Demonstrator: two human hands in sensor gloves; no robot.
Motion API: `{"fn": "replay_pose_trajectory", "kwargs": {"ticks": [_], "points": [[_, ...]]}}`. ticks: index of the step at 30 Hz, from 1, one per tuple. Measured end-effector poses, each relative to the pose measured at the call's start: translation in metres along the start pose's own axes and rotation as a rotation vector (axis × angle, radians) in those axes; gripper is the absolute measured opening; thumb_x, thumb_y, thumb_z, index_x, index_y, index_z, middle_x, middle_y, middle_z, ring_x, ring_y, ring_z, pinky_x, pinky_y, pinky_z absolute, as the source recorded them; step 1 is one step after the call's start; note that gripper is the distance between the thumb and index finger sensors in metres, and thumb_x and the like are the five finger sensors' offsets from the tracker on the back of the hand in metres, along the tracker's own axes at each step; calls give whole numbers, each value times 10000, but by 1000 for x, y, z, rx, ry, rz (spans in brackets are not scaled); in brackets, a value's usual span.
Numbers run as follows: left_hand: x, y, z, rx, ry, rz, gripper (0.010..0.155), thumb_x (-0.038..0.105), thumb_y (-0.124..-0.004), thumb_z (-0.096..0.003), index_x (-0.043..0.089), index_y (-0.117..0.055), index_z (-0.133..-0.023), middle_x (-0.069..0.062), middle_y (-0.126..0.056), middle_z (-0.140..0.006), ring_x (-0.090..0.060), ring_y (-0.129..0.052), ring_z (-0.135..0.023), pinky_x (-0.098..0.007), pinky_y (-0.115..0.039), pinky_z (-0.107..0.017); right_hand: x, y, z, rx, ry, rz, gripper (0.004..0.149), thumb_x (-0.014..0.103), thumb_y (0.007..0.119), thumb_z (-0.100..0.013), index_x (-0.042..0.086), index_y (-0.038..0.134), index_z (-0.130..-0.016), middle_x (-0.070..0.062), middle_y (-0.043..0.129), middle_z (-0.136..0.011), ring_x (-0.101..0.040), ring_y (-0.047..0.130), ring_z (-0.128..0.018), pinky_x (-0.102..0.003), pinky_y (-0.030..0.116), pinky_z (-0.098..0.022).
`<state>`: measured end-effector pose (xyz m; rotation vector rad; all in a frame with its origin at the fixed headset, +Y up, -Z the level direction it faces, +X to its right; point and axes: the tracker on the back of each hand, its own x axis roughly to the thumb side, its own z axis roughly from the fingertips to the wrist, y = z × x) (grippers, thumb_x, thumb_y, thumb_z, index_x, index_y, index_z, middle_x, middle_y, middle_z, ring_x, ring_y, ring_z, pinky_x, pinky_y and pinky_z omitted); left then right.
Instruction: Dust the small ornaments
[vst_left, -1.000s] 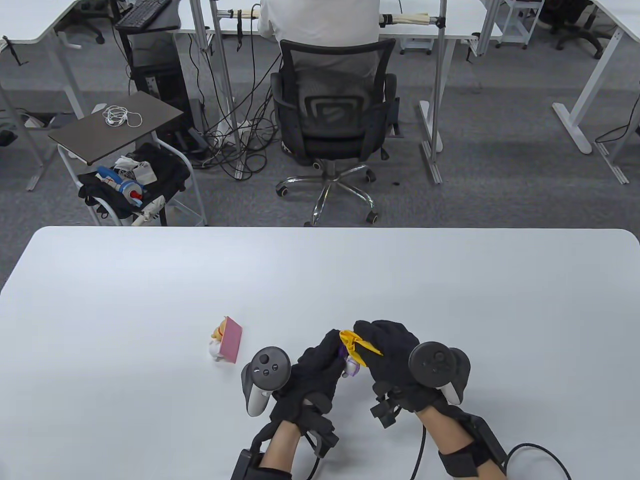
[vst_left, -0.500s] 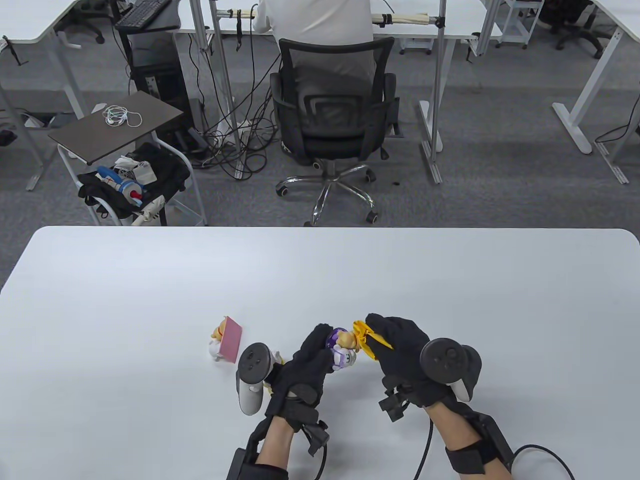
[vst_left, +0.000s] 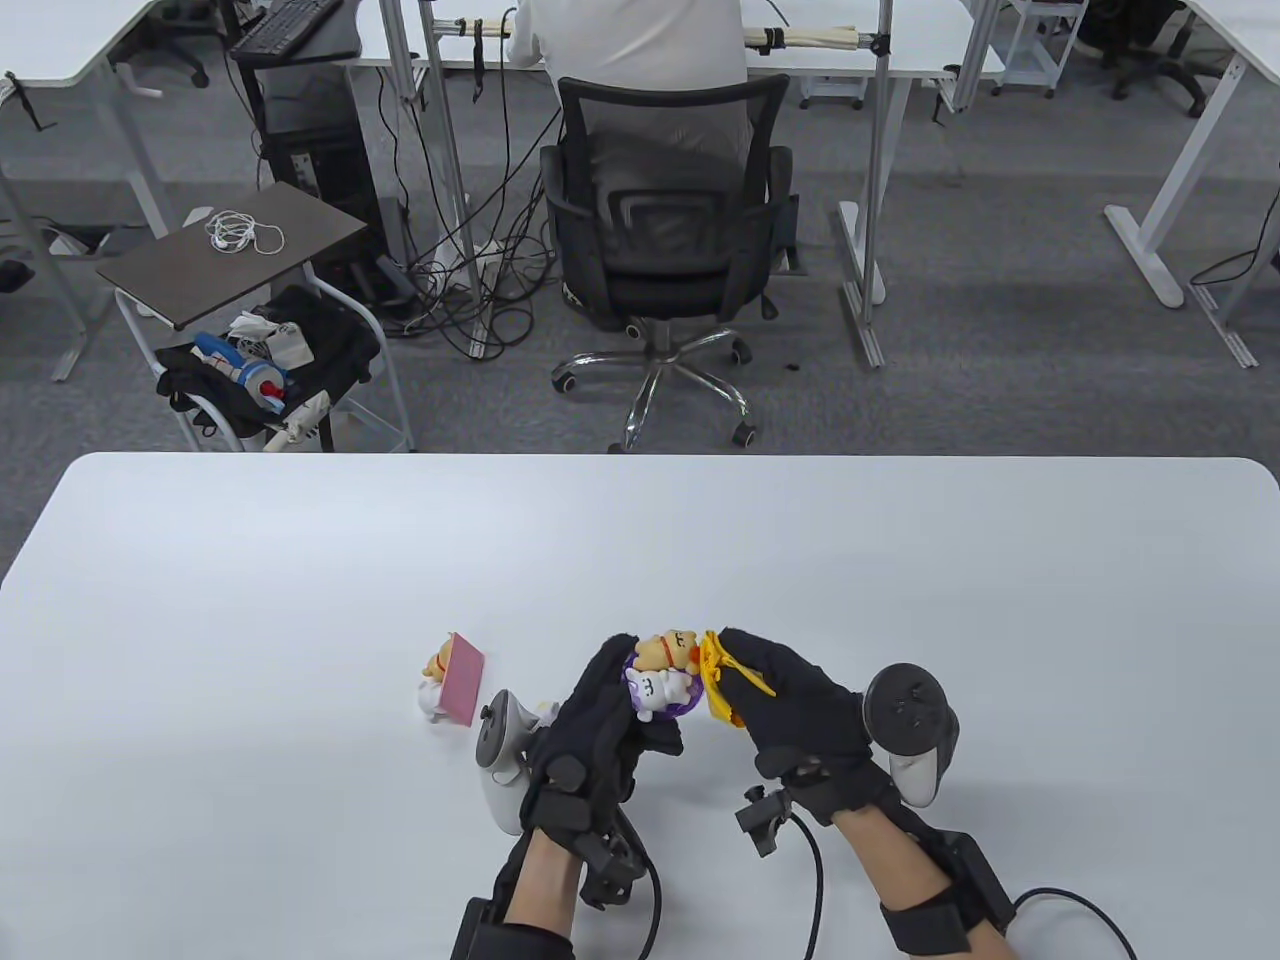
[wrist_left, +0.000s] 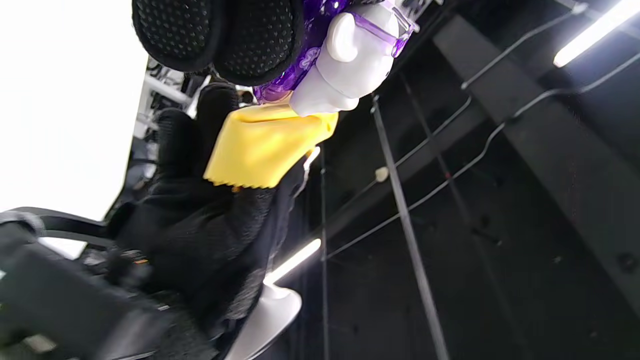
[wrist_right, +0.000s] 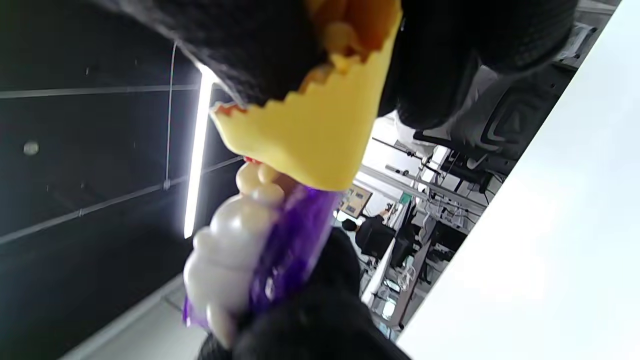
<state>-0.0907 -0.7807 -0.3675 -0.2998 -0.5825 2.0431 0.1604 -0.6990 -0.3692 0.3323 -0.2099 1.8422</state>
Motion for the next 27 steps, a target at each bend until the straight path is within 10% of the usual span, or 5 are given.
{"fn": "replay_pose_trajectory", "kwargs": {"ticks": [5, 15, 22, 27], "points": [[5, 7, 6, 63, -36, 15, 627, 361, -536, -630, 331, -137, -1113, -62, -479, -1132, -233, -719, -838, -485, -643, -710, 5, 13, -2, 210, -33, 129, 459, 309, 900, -468, 147, 867, -896, -128, 910, -722, -390, 891, -765, -590, 720, -572], [27, -6, 3, 18, 141, -607, 568, 330, -665, -583, 412, -481, -1114, -64, -668, -1090, -295, -640, -838, -587, -473, -744, 20, -2, -4, 152, -100, 182, 449, 317, 906, -471, 201, 876, -904, -118, 887, -765, -396, 824, -839, -630, 651, -625], [31, 1, 9, 35, 61, -448, 563, 328, -665, -587, 389, -476, -1114, -49, -666, -1093, -284, -643, -823, -586, -484, -738, -13, -9, -12, 210, 32, 317, 449, 311, 895, -479, 180, 874, -909, -126, 886, -756, -392, 825, -821, -637, 630, -634], [32, 4, 10, 25, 54, -351, 569, 327, -646, -596, 389, -433, -1119, -38, -663, -1105, -283, -693, -825, -577, -538, -737, -4, -12, -12, 114, -9, 39, 464, 329, 877, -478, 172, 853, -915, -114, 889, -745, -387, 856, -788, -604, 683, -607]]}}
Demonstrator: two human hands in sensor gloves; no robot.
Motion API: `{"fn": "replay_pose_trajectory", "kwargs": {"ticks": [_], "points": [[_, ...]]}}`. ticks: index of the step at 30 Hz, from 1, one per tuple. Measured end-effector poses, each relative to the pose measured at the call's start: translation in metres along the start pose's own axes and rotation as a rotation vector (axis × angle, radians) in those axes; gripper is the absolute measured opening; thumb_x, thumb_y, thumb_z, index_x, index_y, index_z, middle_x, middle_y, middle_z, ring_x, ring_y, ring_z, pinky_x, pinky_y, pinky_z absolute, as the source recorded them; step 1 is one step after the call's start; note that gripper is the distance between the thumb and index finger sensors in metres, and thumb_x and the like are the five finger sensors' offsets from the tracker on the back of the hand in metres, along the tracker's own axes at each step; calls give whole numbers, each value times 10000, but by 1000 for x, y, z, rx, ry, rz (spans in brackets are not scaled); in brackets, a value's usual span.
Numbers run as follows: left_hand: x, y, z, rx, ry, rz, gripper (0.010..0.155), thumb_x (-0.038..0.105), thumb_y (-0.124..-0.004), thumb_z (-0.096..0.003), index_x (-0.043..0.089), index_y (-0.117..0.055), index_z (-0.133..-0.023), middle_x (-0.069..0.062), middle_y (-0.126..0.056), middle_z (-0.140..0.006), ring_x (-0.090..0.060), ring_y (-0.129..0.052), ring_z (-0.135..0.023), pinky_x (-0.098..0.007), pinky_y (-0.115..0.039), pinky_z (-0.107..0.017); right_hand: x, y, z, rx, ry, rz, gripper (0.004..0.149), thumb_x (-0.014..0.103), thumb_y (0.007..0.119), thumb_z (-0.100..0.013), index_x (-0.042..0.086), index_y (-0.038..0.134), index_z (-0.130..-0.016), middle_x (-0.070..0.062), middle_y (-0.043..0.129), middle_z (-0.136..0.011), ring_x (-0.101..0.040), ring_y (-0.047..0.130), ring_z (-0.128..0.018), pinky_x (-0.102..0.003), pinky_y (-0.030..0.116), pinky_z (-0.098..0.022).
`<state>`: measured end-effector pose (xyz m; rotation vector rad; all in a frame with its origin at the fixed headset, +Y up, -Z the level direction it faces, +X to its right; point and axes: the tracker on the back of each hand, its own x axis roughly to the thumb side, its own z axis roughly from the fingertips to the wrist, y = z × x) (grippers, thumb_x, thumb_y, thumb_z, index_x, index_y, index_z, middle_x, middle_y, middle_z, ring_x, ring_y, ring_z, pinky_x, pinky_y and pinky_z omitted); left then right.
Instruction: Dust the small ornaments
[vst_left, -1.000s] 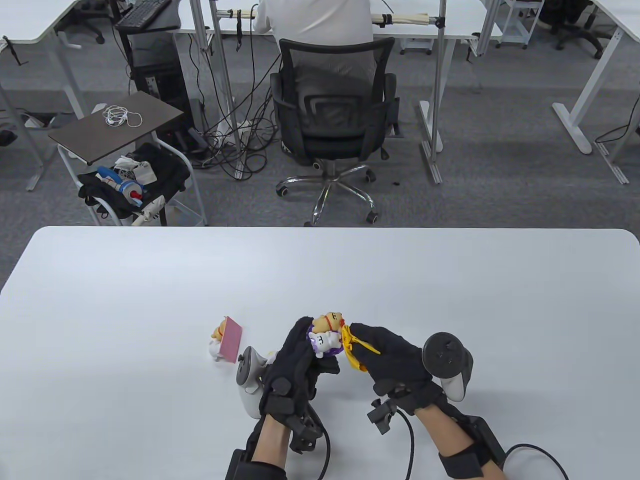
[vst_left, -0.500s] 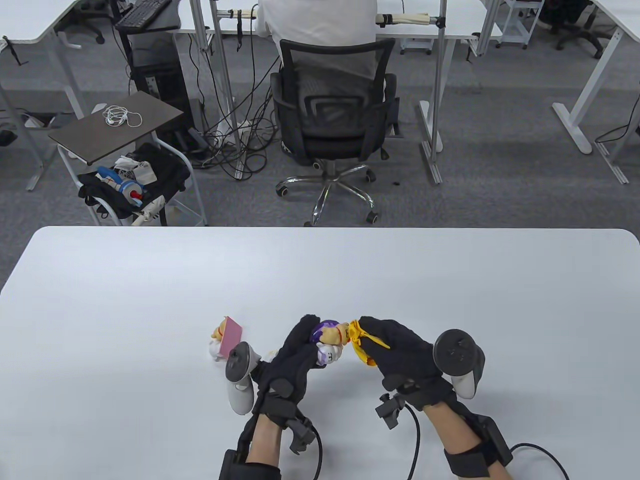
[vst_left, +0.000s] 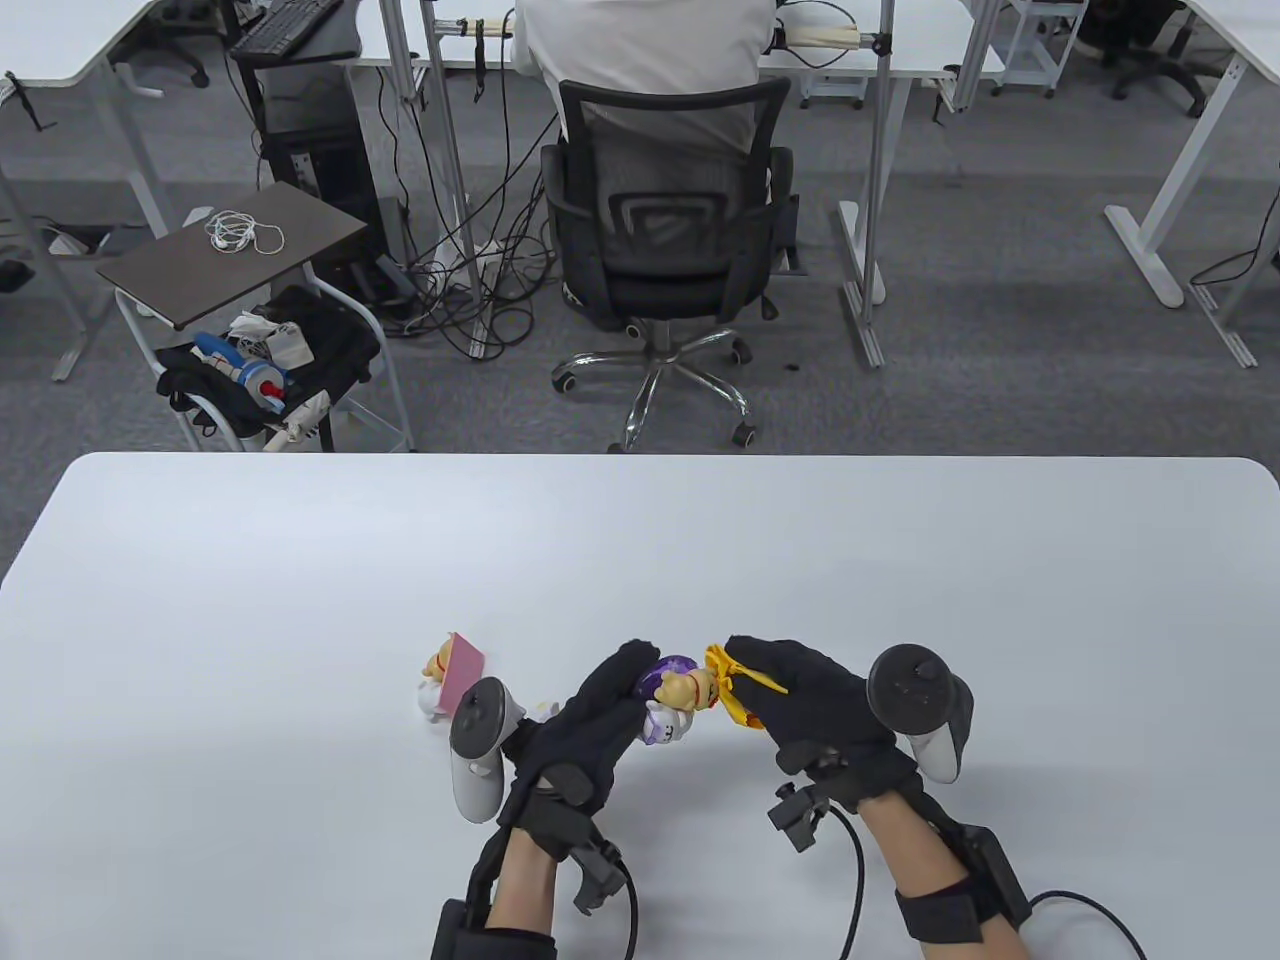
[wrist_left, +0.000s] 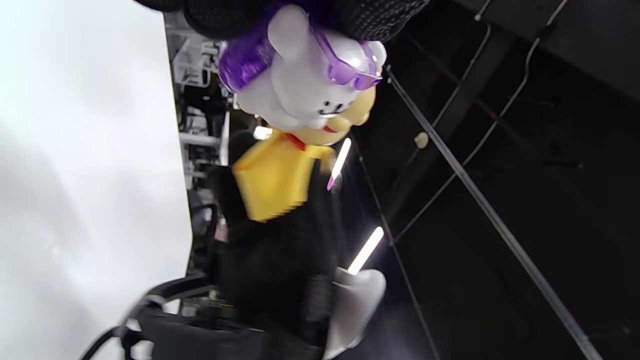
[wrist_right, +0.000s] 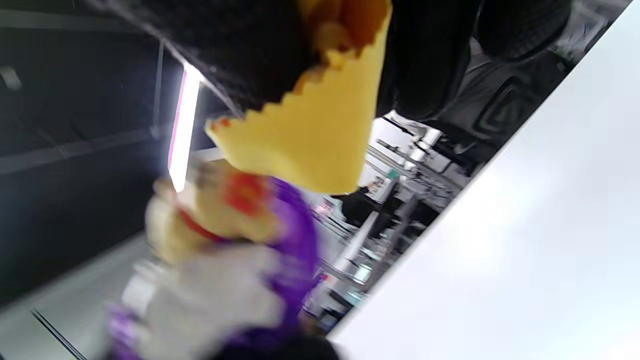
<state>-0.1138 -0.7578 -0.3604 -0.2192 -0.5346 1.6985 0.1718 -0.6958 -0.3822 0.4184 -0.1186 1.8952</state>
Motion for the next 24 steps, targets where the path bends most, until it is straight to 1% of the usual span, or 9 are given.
{"fn": "replay_pose_trajectory", "kwargs": {"ticks": [3, 6, 10, 12, 14, 17, 18, 21, 24], "points": [[-2, -2, -2, -30, -52, 126, 584, 336, -617, -608, 356, -351, -1127, -41, -665, -1098, -240, -772, -824, -532, -620, -749, -3, 6, 2, 22, 13, -162, 472, 328, 861, -486, 160, 835, -926, -117, 885, -747, -391, 859, -785, -598, 691, -602], [-4, -5, -4, -33, -100, 265, 600, 340, -581, -623, 376, -258, -1128, -81, -601, -1096, -227, -788, -825, -523, -637, -757, -7, 22, 4, 90, 30, -142, 486, 326, 842, -498, 150, 798, -948, -121, 869, -760, -400, 865, -788, -593, 702, -599], [-5, 4, 2, 39, -96, 249, 590, 331, -564, -630, 438, -262, -1125, -85, -579, -1112, -235, -787, -864, -517, -646, -765, -5, 20, 4, 120, 22, -106, 471, 324, 876, -486, 165, 835, -928, -121, 889, -749, -407, 867, -796, -604, 693, -603], [-5, 4, 1, 39, -88, 265, 589, 321, -567, -630, 425, -263, -1124, -98, -551, -1116, -249, -780, -875, -522, -639, -767, -1, 17, 5, 5, 13, -142, 477, 326, 874, -481, 154, 836, -924, -121, 895, -739, -401, 883, -777, -594, 708, -593], [-5, 0, 0, 31, -70, 223, 592, 325, -588, -628, 401, -275, -1124, -89, -567, -1112, -250, -802, -872, -521, -663, -761, 3, 20, 9, -33, 5, -141, 479, 319, 868, -483, 146, 826, -928, -127, 889, -745, -405, 878, -778, -592, 707, -592], [-5, -6, -4, 12, -66, 229, 610, 327, -589, -630, 388, -230, -1119, -80, -524, -1121, -249, -779, -890, -519, -646, -773, 10, 35, 14, 40, -38, -32, 484, 314, 861, -488, 131, 804, -932, -129, 881, -751, -403, 873, -784, -596, 705, -595], [-6, -4, -2, 31, -71, 233, 609, 331, -583, -631, 384, -222, -1119, -82, -516, -1121, -246, -770, -889, -518, -636, -777, 11, 36, 16, -2, -37, -20, 483, 311, 872, -480, 135, 818, -927, -129, 887, -746, -401, 875, -784, -599, 704, -595], [-7, 4, 3, 107, -43, 210, 612, 332, -587, -634, 372, -210, -1114, -84, -505, -1120, -245, -762, -895, -514, -625, -783, 21, 38, 17, 59, -92, 55, 464, 317, 896, -473, 164, 853, -909, -121, 898, -740, -398, 856, -808, -617, 677, -611], [-8, 0, 2, 97, -30, 165, 617, 339, -586, -635, 365, -196, -1112, -81, -501, -1118, -232, -763, -901, -502, -624, -790, 31, 44, 22, -11, -154, 94, 475, 311, 888, -475, 151, 836, -919, -126, 884, -749, -399, 846, -808, -615, 672, -613]]}}
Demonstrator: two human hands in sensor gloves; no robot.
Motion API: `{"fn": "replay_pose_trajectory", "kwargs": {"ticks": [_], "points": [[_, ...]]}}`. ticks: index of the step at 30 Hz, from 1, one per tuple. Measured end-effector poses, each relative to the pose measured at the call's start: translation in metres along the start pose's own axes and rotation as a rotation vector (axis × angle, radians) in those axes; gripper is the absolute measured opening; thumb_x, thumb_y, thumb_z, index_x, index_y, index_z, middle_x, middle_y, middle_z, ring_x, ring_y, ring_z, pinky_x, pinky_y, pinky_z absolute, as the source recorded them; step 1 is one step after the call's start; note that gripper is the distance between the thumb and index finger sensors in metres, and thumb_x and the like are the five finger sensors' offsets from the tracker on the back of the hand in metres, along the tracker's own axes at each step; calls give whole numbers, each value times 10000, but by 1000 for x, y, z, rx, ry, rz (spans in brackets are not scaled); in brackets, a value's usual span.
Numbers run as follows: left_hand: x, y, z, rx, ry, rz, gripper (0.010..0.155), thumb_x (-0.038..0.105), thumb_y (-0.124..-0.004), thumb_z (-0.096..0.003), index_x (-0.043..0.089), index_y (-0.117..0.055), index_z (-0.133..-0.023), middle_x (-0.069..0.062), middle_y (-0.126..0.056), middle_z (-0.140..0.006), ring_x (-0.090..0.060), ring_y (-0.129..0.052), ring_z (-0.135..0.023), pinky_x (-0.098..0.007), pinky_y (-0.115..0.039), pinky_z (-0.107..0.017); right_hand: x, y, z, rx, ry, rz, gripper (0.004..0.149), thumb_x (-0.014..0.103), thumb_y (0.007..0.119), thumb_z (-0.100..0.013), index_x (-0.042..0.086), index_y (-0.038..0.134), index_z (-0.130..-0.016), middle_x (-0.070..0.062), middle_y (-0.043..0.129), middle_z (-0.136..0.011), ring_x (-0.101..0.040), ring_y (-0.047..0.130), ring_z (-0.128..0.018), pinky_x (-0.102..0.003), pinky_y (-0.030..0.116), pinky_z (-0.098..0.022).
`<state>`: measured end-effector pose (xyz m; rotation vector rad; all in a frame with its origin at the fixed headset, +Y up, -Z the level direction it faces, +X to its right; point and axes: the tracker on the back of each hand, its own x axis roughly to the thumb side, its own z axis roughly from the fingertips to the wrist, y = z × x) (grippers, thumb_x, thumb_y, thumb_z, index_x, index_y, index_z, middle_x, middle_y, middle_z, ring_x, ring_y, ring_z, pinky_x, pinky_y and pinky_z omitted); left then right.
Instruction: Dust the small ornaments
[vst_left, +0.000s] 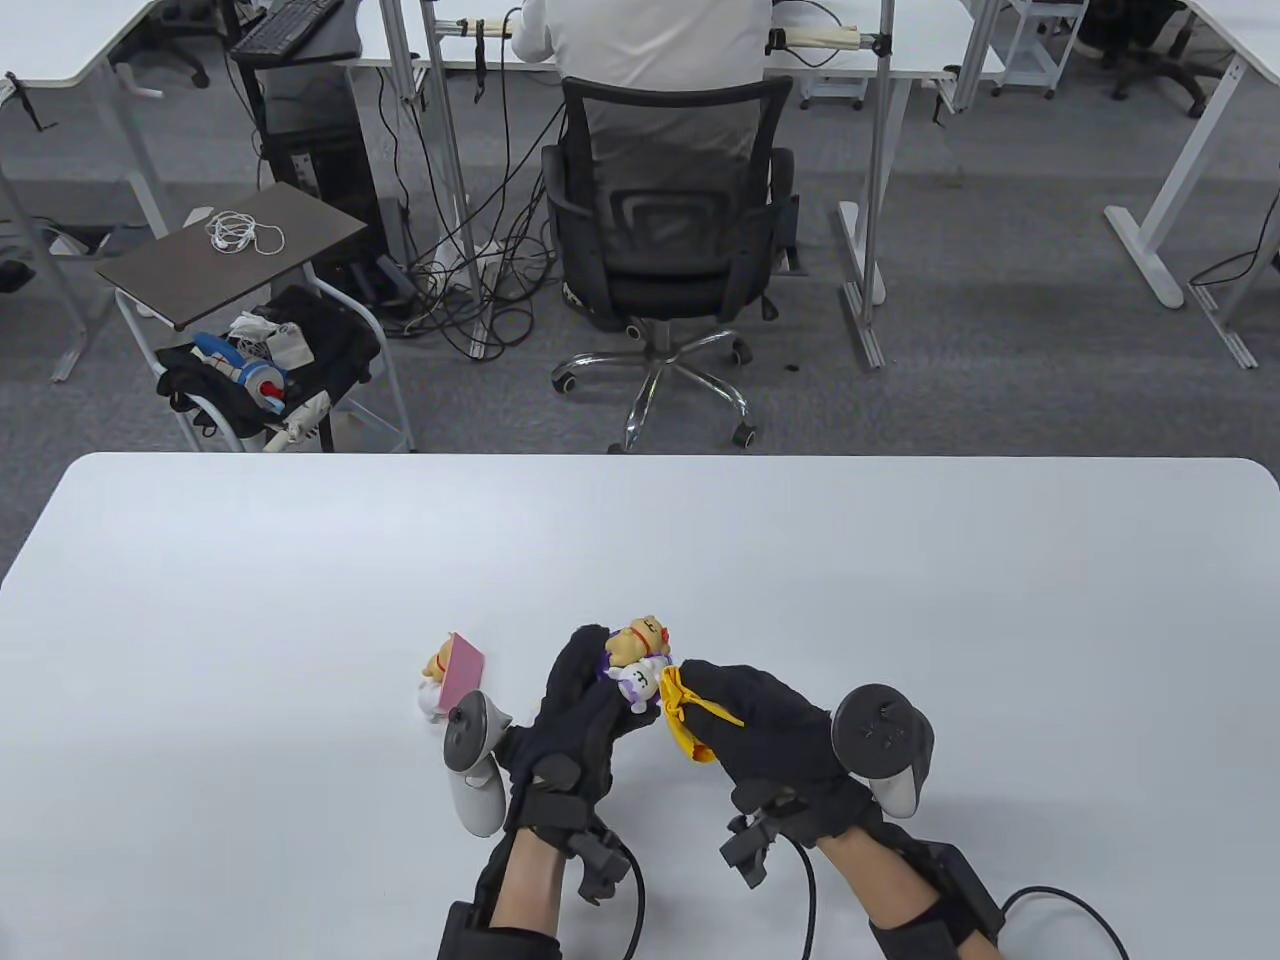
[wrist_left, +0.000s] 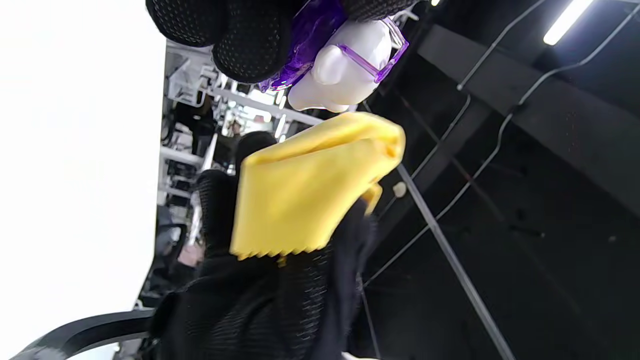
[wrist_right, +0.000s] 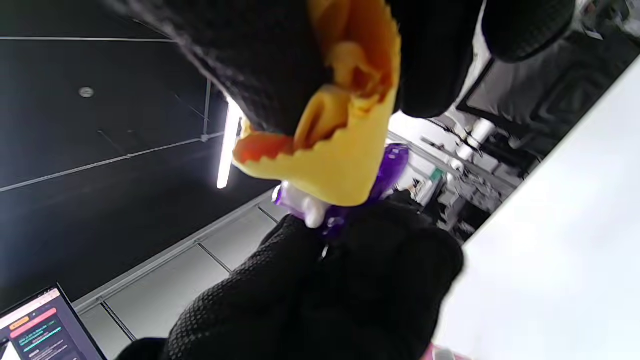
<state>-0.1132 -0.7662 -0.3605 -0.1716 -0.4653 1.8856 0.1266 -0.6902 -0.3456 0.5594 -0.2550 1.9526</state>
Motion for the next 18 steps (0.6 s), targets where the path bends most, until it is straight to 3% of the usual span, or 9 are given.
{"fn": "replay_pose_trajectory", "kwargs": {"ticks": [3, 5, 6, 8, 12, 15, 18], "points": [[-2, -4, 0, 4, 4, 26, 613, 333, -570, -636, 367, -184, -1110, -85, -480, -1123, -235, -733, -910, -510, -589, -799, 5, 8, 4, 22, -59, 113, 467, 308, 901, -467, 181, 833, -911, -119, 888, -749, -391, 857, -805, -619, 674, -613], [1, 0, 3, 28, 17, 52, 608, 339, -568, -639, 375, -189, -1113, -80, -484, -1126, -235, -731, -905, -511, -593, -790, 6, 6, 2, 98, -33, 125, 451, 316, 913, -462, 198, 863, -894, -105, 904, -749, -400, 855, -808, -622, 670, -617], [2, 1, 3, 32, 20, 69, 605, 338, -570, -637, 375, -202, -1116, -80, -494, -1124, -238, -735, -896, -513, -597, -783, 5, 3, 3, 81, -23, 108, 451, 322, 909, -464, 206, 860, -897, -94, 902, -757, -405, 856, -808, -619, 674, -618], [5, 1, 3, 8, 17, 121, 584, 339, -569, -630, 368, -254, -1121, -101, -537, -1107, -242, -758, -858, -521, -616, -756, -1, -8, -1, 27, 30, -15, 453, 343, 902, -460, 225, 866, -896, -69, 912, -754, -418, 874, -798, -610, 695, -607], [1, -5, 0, -50, 15, 164, 570, 356, -559, -618, 355, -305, -1129, -121, -606, -1061, -231, -805, -810, -512, -650, -732, -16, -21, -5, 114, 201, -335, 455, 336, 891, -479, 227, 846, -918, -64, 891, -787, -523, 791, -868, -686, 634, -621], [-2, -13, -4, -91, 44, 160, 564, 362, -555, -617, 344, -325, -1132, -129, -636, -1043, -225, -834, -781, -499, -682, -710, -29, -17, -1, 167, 284, -469, 450, 339, 880, -491, 246, 822, -927, -58, 878, -806, -564, 785, -857, -712, 644, -606], [-7, -15, -6, -80, 111, 109, 548, 379, -556, -632, 346, -338, -1133, -122, -647, -1046, -225, -854, -783, -477, -719, -672, -46, -12, 7, 133, 324, -650, 447, 296, 874, -494, 213, 817, -929, -103, 859, -805, -540, 848, -801, -655, 706, -594]]}}
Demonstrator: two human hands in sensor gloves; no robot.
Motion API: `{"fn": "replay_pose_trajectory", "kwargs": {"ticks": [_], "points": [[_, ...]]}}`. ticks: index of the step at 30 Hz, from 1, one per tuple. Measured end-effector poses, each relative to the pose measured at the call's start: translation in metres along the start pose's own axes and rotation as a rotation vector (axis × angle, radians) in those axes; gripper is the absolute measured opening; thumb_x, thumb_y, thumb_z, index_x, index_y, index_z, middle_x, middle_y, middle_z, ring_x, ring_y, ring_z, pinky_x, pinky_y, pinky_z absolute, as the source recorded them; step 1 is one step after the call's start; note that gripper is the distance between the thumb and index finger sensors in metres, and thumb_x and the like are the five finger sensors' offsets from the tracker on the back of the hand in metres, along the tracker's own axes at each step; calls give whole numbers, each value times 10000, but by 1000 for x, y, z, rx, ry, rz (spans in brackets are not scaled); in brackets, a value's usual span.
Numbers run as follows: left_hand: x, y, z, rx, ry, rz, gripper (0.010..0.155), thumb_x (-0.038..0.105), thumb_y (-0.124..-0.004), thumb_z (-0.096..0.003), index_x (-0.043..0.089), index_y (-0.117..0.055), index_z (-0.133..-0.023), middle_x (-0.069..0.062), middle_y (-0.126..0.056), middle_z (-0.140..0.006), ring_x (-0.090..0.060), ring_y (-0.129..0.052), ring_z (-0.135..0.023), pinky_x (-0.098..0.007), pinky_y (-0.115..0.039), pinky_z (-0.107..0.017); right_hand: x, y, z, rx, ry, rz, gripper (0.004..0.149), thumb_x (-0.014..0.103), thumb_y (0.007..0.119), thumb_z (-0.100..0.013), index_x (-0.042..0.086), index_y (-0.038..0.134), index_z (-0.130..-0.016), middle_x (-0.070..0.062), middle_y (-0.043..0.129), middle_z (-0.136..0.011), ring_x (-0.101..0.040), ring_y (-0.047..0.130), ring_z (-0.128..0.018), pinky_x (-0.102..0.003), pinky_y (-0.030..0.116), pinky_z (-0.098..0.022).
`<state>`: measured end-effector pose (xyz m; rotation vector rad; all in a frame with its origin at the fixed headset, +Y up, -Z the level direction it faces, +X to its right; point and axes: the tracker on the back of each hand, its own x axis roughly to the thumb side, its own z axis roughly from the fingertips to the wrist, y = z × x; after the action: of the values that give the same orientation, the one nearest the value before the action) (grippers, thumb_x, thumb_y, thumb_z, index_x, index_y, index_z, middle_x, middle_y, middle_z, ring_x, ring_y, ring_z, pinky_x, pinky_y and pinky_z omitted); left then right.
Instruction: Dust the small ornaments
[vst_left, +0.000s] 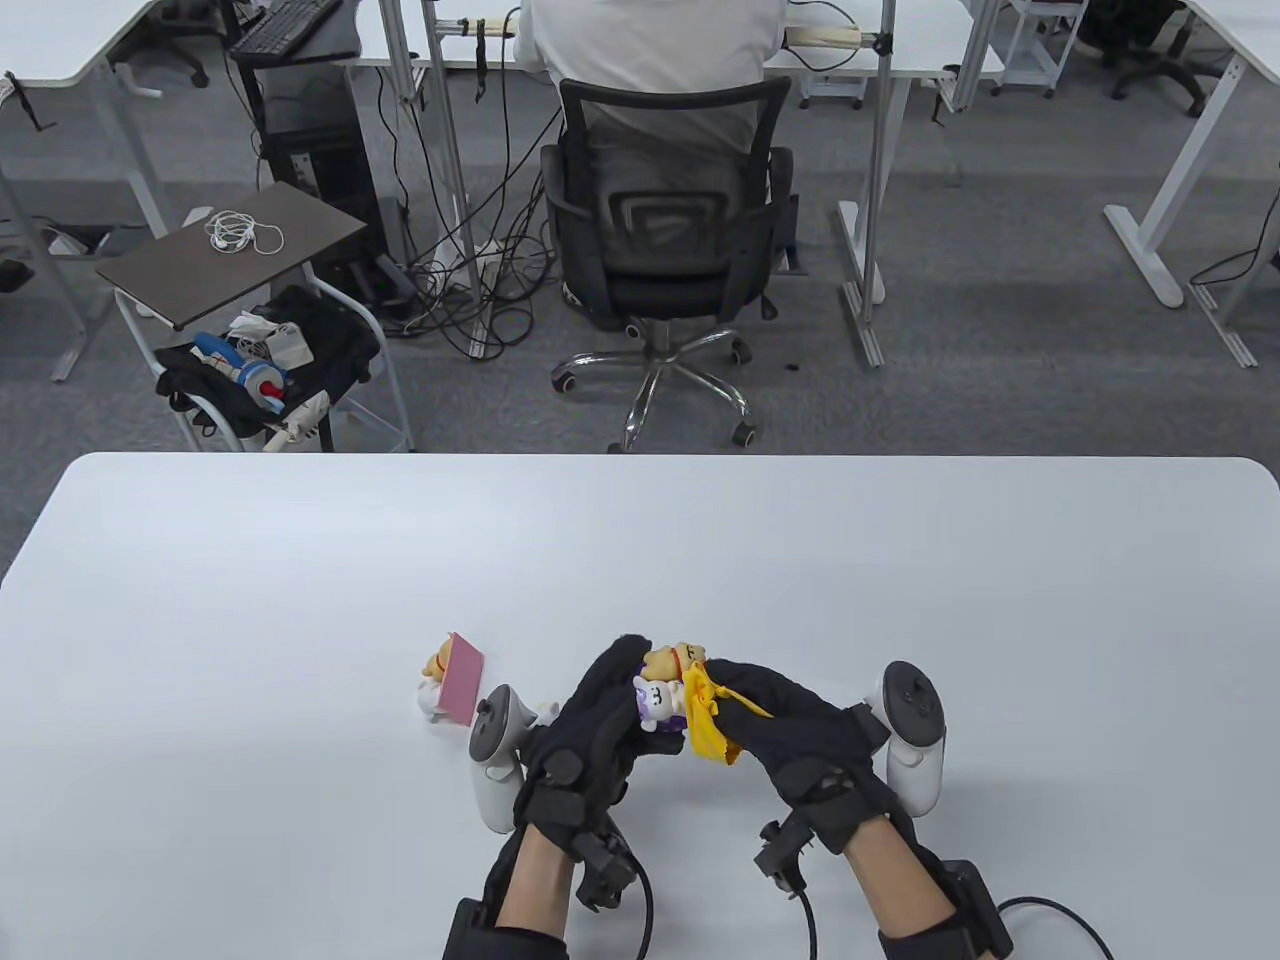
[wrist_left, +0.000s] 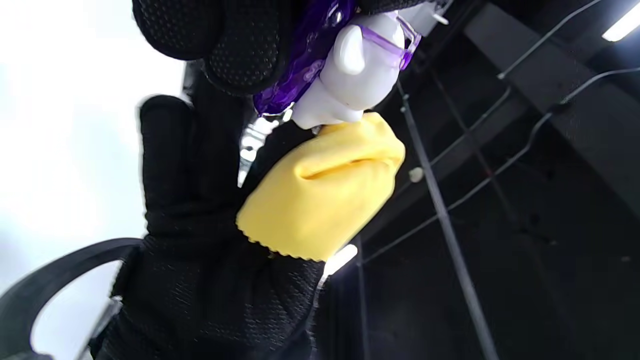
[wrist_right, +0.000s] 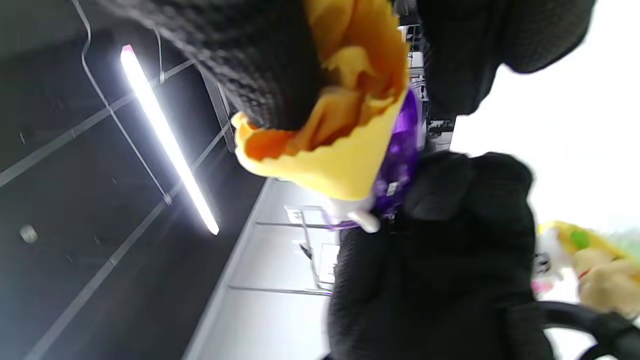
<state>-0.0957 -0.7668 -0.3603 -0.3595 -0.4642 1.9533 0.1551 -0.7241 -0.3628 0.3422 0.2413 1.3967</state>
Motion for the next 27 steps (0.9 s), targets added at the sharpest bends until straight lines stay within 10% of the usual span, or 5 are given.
{"fn": "replay_pose_trajectory", "kwargs": {"ticks": [5, 15, 27], "points": [[2, 3, 2, 60, 132, -107, 680, 632, -732, -570, 342, -435, -1108, -127, -740, -1021, -277, -912, -702, -485, -777, -562, -11, -7, 4, -23, -24, 123, 429, 271, 882, -482, 226, 846, -908, -133, 864, -780, -514, 848, -824, -637, 694, -620], [30, 25, -5, 243, 356, -368, 737, 461, -844, -554, 204, -400, -1083, -228, -741, -951, -305, -936, -648, -513, -799, -520, -15, -13, 8, -78, -47, 306, 443, 286, 883, -482, 206, 848, -917, -118, 872, -780, -422, 889, -783, -605, 718, -593], [42, 43, -91, 246, 789, -1066, 728, 447, -828, -534, 218, -409, -1084, -231, -726, -965, -316, -910, -642, -521, -769, -522, -19, -26, 13, -118, -7, 402, 445, 282, 884, -483, 194, 849, -918, -131, 873, -774, -417, 891, -767, -606, 715, -587]]}}
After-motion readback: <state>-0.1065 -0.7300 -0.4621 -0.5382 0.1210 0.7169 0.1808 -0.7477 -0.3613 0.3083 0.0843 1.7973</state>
